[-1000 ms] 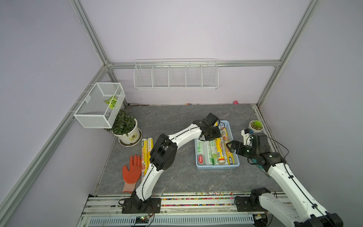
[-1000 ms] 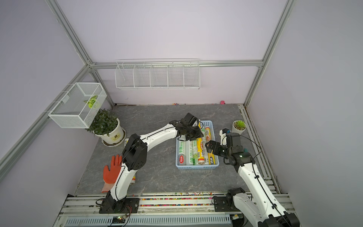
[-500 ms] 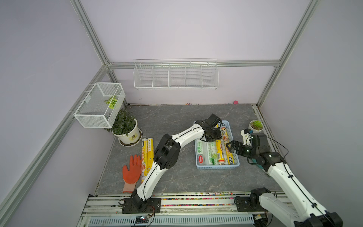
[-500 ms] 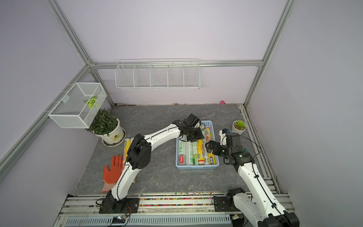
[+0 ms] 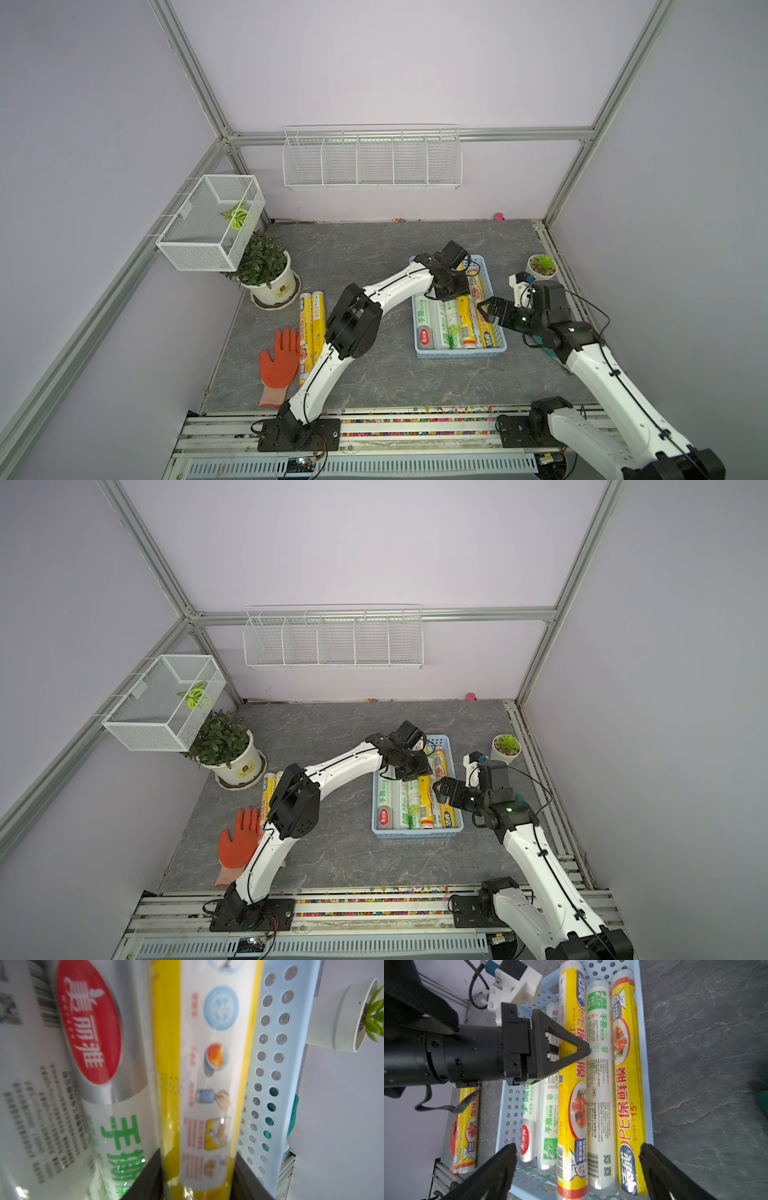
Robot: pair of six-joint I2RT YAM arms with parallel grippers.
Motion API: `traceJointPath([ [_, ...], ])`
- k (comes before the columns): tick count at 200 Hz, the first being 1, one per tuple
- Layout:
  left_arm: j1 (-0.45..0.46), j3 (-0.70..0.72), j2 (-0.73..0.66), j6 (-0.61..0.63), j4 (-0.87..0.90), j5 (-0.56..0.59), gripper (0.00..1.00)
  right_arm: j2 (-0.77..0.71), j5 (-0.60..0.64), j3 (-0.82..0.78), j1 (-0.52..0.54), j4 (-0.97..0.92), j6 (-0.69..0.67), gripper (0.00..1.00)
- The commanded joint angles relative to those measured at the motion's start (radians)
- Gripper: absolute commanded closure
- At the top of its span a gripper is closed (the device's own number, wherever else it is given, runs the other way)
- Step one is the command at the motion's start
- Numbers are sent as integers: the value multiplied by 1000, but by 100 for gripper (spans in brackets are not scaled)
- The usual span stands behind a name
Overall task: Put the plastic wrap into the basket
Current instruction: Place the plastic wrap in the basket.
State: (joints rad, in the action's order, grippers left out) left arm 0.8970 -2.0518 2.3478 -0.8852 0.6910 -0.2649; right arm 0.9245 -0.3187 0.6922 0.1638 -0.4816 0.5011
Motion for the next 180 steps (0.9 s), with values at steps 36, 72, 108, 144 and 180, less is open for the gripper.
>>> traceJointPath([
  [36,2,38,-107,18,59,57,44,-7,-25,10,-2,18,19,2],
  [72,3,162,-225,25,6,94,34,-7,-56,16,-1,48,46,2],
  [108,3,355,-395,48,-100,177,27,3,-106,38,16,93,82,2],
  [144,0,526,-546,52,-155,297,24,48,-4,68,160,142,93,2],
  [180,-23,689,-697,33,-142,457,21,171,146,145,354,174,84,2],
])
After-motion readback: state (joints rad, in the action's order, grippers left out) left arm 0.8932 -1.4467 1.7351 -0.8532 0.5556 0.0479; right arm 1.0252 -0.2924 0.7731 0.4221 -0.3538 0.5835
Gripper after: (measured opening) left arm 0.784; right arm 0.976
